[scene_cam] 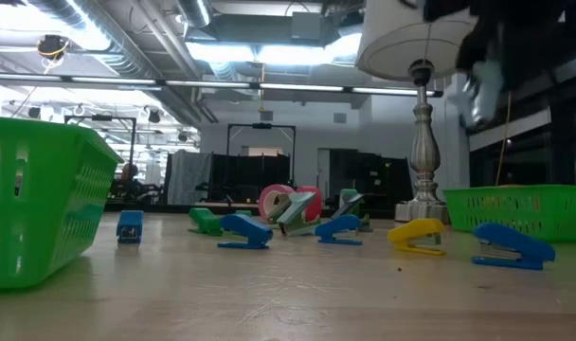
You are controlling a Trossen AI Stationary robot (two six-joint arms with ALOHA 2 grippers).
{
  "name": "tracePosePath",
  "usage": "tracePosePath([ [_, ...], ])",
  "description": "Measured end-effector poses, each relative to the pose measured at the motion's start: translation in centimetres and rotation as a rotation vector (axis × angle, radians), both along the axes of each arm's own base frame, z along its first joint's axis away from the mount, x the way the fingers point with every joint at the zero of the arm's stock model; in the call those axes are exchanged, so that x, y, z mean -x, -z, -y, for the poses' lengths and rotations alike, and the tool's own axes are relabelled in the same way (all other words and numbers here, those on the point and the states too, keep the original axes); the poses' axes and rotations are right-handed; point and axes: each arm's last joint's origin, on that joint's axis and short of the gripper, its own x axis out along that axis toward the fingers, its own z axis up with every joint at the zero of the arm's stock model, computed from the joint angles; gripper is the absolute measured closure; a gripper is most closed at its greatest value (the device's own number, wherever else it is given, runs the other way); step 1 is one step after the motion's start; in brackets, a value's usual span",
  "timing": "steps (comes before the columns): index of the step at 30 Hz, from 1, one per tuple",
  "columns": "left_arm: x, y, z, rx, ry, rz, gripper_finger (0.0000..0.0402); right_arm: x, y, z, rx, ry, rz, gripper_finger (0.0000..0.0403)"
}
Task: Pick and place Stapler, Stapler remover, tape
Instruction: Put the bottom light blue staple remover into the bottom right green bin
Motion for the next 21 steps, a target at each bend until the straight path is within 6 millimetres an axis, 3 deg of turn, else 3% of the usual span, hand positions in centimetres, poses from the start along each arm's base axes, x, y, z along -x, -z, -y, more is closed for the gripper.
tracePosePath([
  [9,0.0,0.0,0.0,0.0,0.0,0.0,0.0396,2.4,-1.8,-2.2,-0.013,0.084,-0.126,0.0399],
  [21,0.0,0.0,0.0,0.0,0.0,0.0,0.0396,5.4,-0.5,-5.0,-0.011,0.351,-0.225,0.04],
])
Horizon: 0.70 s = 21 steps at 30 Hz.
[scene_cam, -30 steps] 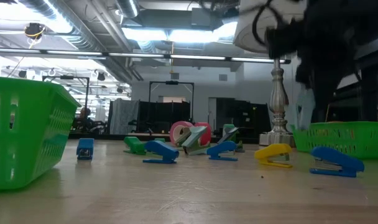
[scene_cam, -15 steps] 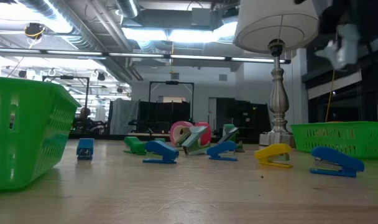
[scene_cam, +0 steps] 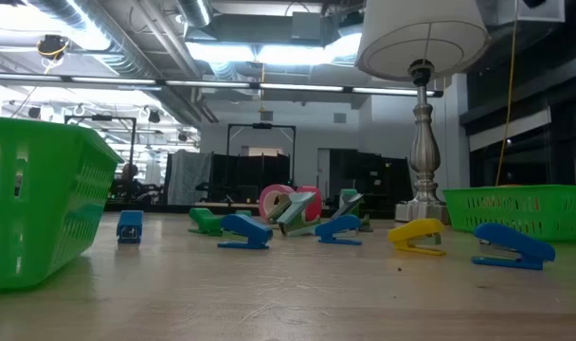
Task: Pick and place Stapler, Stapler remover, tape
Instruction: Put the bottom light blue staple remover into the bottom right green bin
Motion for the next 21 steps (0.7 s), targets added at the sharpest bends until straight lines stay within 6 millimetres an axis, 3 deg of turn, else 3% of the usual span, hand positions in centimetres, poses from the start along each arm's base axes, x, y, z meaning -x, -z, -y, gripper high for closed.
tracePosePath([
  [9,0.0,0.0,0.0,0.0,0.0,0.0,0.0395,0.5,3.4,-0.4,-0.005,0.073,-0.008,0.04],
  [21,0.0,0.0,0.0,0.0,0.0,0.0,0.0396,2.2,7.8,0.9,0.026,0.097,-0.149,0.0397],
])
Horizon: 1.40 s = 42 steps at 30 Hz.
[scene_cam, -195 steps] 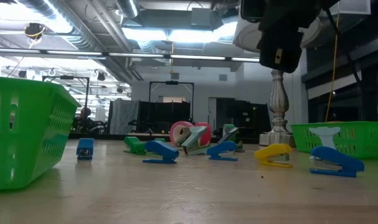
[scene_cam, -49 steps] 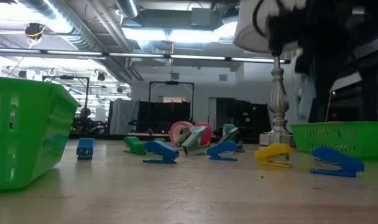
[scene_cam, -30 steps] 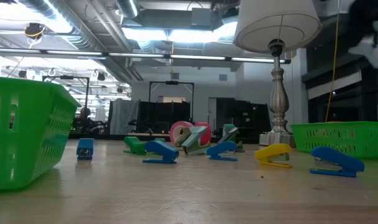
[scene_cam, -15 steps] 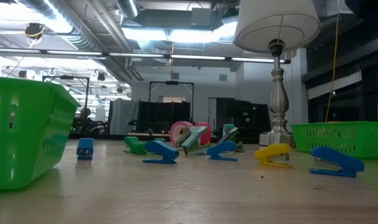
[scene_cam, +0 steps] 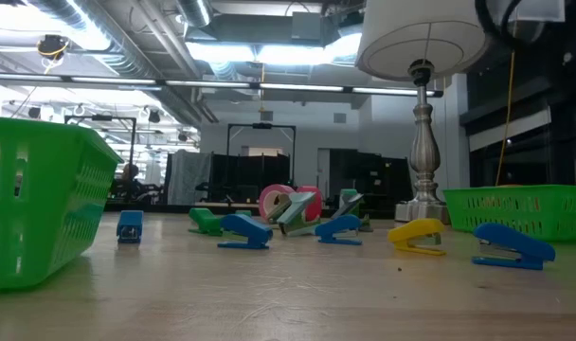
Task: Pick and place Stapler, Stapler remover, tape
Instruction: Put the bottom light blue staple remover into the bottom right green bin, then put the black staple remover into the bottom right green bin
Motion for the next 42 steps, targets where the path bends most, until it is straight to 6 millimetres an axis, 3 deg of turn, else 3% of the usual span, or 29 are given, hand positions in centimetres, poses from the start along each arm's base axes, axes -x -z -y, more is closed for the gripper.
tracePosePath([
  [27,0.01,0.0,0.0,0.0,0.0,0.0,0.0396,0.07,0.27,0.03,0.001,0.052,-0.009,0.0367],
  [38,0.0,0.0,0.0,0.0,0.0,0.0,0.0395,-0.01,0.24,0.05,-0.012,0.054,-0.014,0.026],
  [42,0.0,0.0,0.0,0.0,0.0,0.0,0.0396,-0.51,0.2,0.66,-0.055,0.097,-0.047,0.0241],
])
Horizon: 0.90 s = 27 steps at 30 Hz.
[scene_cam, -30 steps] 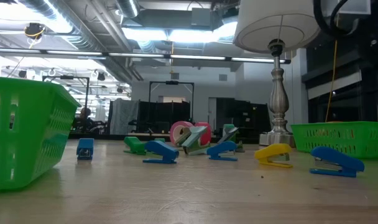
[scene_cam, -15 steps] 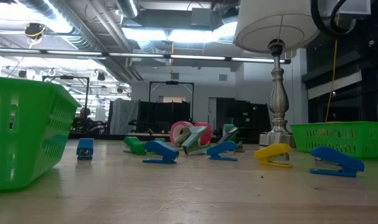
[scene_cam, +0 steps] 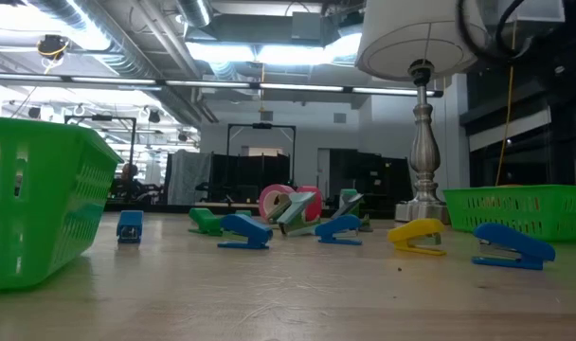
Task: Pick and place Stapler, Stapler remover, tape
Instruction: Put the black staple remover into the bottom right green bin
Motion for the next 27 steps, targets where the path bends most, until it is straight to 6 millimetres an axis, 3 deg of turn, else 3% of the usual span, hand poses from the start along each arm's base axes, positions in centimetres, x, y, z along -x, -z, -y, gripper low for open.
tracePosePath([
  [10,0.0,0.0,0.0,0.0,0.0,0.0,0.0395,-1.6,-0.1,1.7,-0.142,0.106,-0.044,0.0238],
  [16,0.0,0.0,0.0,0.0,-0.001,0.0,0.0395,-2.6,-0.4,2.0,-0.331,0.116,-0.053,0.0238],
  [22,0.0,0.0,0.0,0.0,0.0,0.0,0.0395,-4.1,-3.0,1.5,-0.422,0.112,0.005,0.0238],
  [27,0.0,0.0,0.0,0.0,0.0,0.0,0.0394,-5.9,-6.1,1.6,-0.397,0.108,0.17,0.0238],
])
